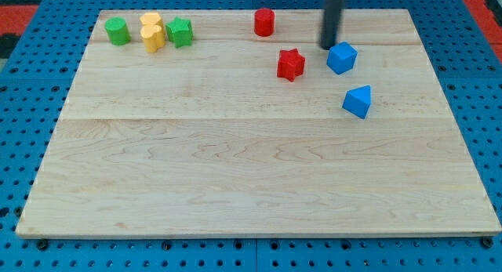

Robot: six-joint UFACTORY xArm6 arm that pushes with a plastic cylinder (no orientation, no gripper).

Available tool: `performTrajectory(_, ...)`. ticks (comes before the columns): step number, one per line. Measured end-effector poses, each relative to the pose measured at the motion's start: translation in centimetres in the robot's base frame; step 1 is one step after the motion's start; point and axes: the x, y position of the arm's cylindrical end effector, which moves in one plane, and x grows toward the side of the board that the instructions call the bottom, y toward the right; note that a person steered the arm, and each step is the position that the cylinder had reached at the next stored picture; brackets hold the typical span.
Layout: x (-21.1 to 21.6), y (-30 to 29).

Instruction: Push red star closer to the blue cube

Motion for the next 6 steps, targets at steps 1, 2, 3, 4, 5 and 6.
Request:
performTrajectory(1,4.4,0.1)
performTrajectory(2,4.9,0.4)
performTrajectory(3,-1.1,-1.8)
performTrajectory(4,-2.1,-12.0)
performTrajectory(5,4.1,-12.4)
performTrajectory(6,5.3,-3.1)
